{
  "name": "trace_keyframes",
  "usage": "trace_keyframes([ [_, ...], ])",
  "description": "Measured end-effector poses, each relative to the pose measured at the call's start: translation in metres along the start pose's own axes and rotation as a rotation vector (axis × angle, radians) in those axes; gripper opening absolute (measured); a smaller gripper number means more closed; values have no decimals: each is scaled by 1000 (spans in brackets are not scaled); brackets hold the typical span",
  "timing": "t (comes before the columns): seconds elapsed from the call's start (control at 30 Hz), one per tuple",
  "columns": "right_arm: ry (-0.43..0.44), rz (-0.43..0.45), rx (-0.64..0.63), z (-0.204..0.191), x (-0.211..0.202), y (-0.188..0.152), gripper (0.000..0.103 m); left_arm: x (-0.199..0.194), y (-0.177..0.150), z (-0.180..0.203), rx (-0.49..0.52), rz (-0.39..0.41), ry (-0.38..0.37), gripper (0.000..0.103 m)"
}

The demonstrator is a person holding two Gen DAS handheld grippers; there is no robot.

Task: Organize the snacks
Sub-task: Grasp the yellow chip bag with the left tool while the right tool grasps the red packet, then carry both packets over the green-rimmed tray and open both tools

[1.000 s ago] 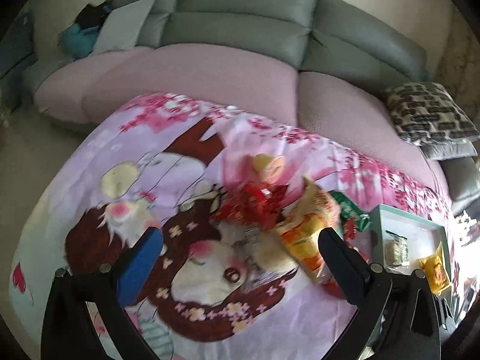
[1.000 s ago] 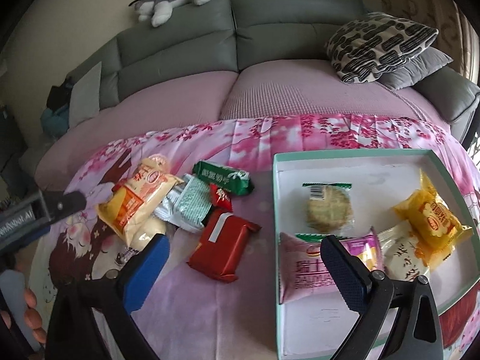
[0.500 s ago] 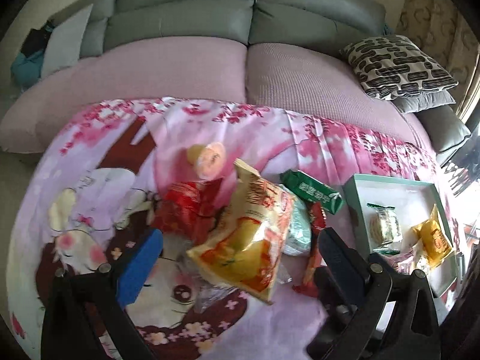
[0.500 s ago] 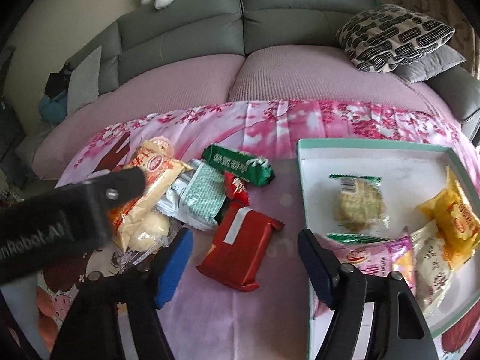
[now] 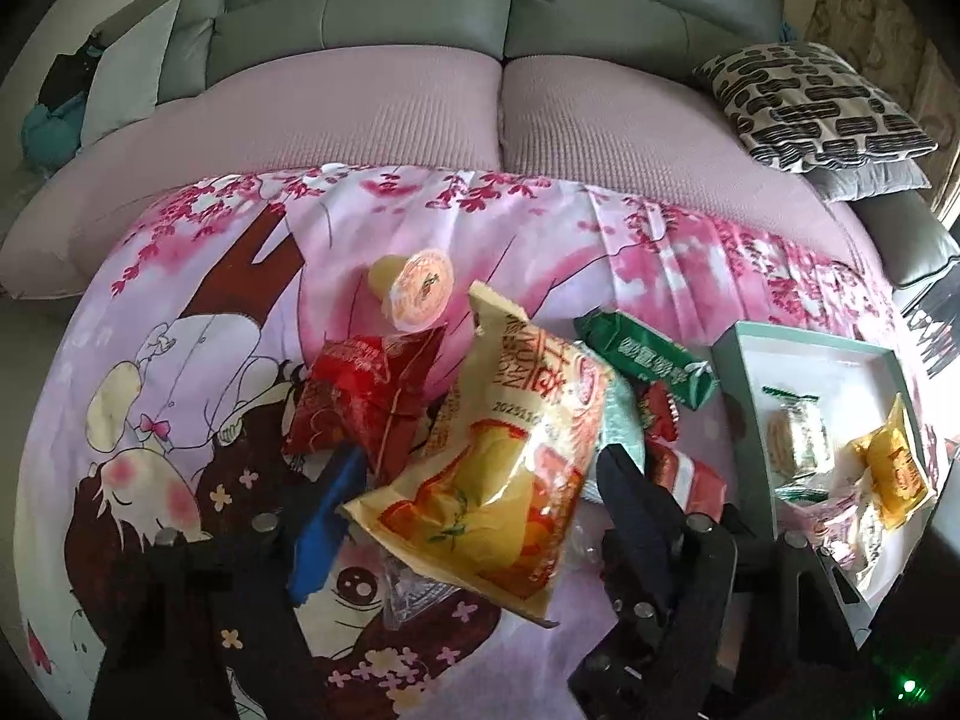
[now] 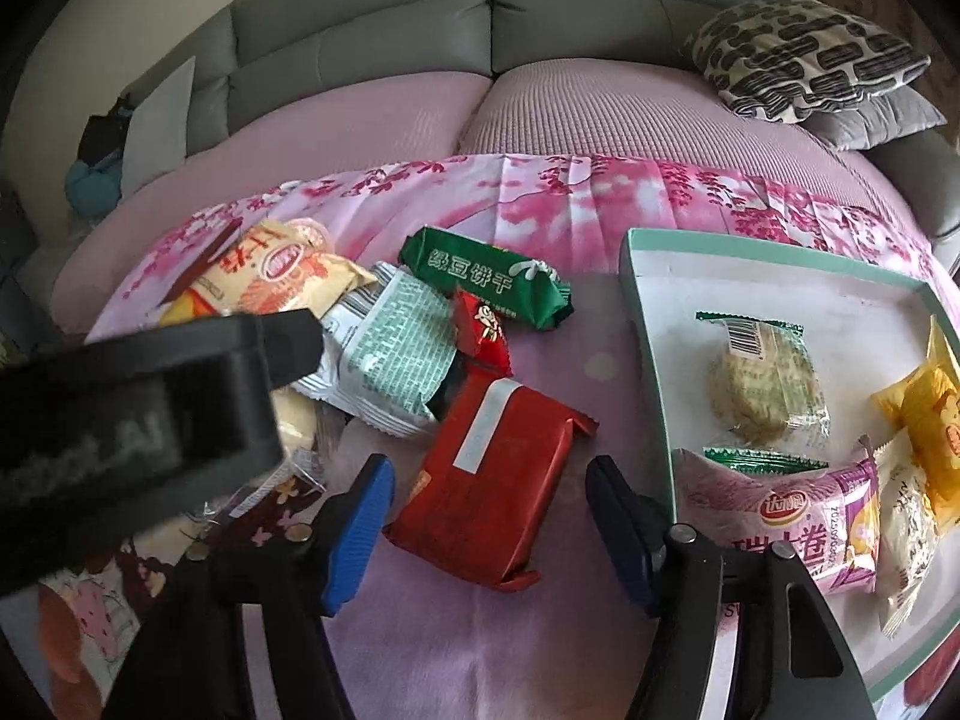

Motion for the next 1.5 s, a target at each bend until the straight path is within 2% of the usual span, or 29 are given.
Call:
trace_keyframes([
  [0.07,2,-9,1,1,2,-1,65,-1,0,-2,-10,-1,0,68],
  [0.17,5,-6,5,2,1,0,56,-2,1,-5,-23,-1,-7,63],
  [0.37,5,5,15,4,-4,2,47,-8,1,-6,-33,19,-21,52],
  [0.53,22,20,36,8,-13,4,43,-13,2,-5,-32,30,-30,51],
  [1.2,62,166,47,10,-73,22,43,-66,11,-7,-40,157,-38,50],
  [1.5,63,193,82,23,-84,26,43,-75,14,3,-46,178,-41,50],
])
Point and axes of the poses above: each gripper's, at about its wrist camera, not at the fingertips, and x roughly the way its jaws point, z to its right, y to its top, the point moved 1 cm from there along x, roughly the way its jaws point, and after that the axes turned 7 degrees about y, right-handed, at the moved point
